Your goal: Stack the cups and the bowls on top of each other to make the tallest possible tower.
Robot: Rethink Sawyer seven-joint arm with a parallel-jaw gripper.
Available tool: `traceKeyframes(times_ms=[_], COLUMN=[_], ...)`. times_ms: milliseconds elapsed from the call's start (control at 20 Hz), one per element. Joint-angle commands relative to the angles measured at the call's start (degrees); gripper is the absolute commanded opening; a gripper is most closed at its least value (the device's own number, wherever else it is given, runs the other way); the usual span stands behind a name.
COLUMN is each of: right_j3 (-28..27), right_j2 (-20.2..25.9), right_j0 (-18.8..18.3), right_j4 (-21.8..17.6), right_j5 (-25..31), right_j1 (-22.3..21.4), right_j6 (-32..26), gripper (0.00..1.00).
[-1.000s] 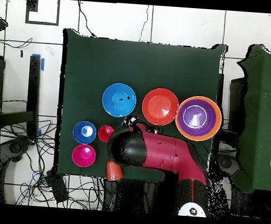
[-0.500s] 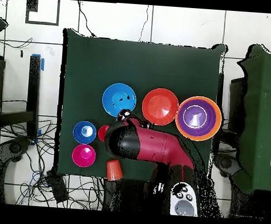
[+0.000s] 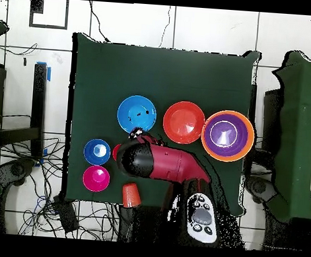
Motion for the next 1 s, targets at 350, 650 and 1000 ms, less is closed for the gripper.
traceKeyframes(times_ms=[350,650,1000], right_j3=[6.08,7.59,9.69], right_j2=[8.71,10.64,12.17], right_j0=[-1.97,-3.15,-3.59], right_j4=[5.42,6.42,7.28], right_j5=[-1.42,-1.25,-2.51], right_j1=[-0.36,-1.22,-2.21], right_j6=[7.97,7.28,7.4], gripper=[1.0,1.0,1.0])
